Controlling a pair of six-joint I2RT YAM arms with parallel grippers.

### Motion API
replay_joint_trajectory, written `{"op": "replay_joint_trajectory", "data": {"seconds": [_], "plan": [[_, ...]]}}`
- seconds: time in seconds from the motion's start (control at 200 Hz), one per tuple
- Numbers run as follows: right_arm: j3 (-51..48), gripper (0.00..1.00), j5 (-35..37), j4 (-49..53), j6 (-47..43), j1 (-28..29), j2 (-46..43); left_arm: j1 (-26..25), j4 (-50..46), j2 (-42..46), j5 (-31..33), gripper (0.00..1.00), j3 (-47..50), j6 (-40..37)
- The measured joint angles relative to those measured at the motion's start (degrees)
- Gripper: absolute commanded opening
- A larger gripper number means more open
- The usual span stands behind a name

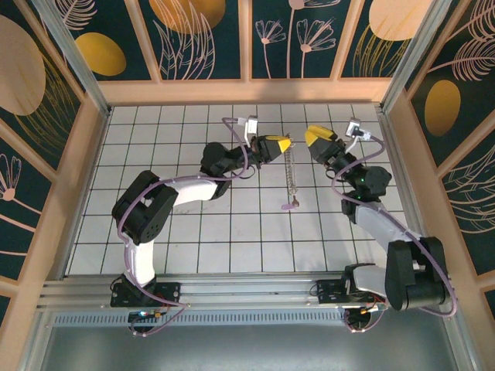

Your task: Put the keys on the keyring

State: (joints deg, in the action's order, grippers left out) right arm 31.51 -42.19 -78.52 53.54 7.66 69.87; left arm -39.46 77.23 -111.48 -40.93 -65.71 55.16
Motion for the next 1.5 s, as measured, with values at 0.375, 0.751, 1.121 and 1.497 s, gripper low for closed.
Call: {"op": "replay_joint_trajectory", "data": {"seconds": [0.375, 0.751, 1.121, 1.497], "plan": [[-3.4, 0.50, -1.0, 3.0, -0.7, -1.4, -1.5, 0.0, -22.6, 7.4, -2.3, 0.00, -2.6, -18.4], [-4.2, 0.45, -3.3, 2.3, -0.7, -1.3, 0.8, 0.0, -31.7, 9.3, -1.9, 0.00, -3.0, -26.3], [-4.2, 0.41, -7.0, 0.8, -0.7, 0.4, 4.4, 0.0, -31.1, 9.3, -2.0, 0.00, -3.0, -25.0], [-3.5, 0.38, -7.5, -1.0, -0.7, 1.6, 6.7, 0.0, -25.6, 9.3, -2.6, 0.00, -3.0, -19.2]]}}
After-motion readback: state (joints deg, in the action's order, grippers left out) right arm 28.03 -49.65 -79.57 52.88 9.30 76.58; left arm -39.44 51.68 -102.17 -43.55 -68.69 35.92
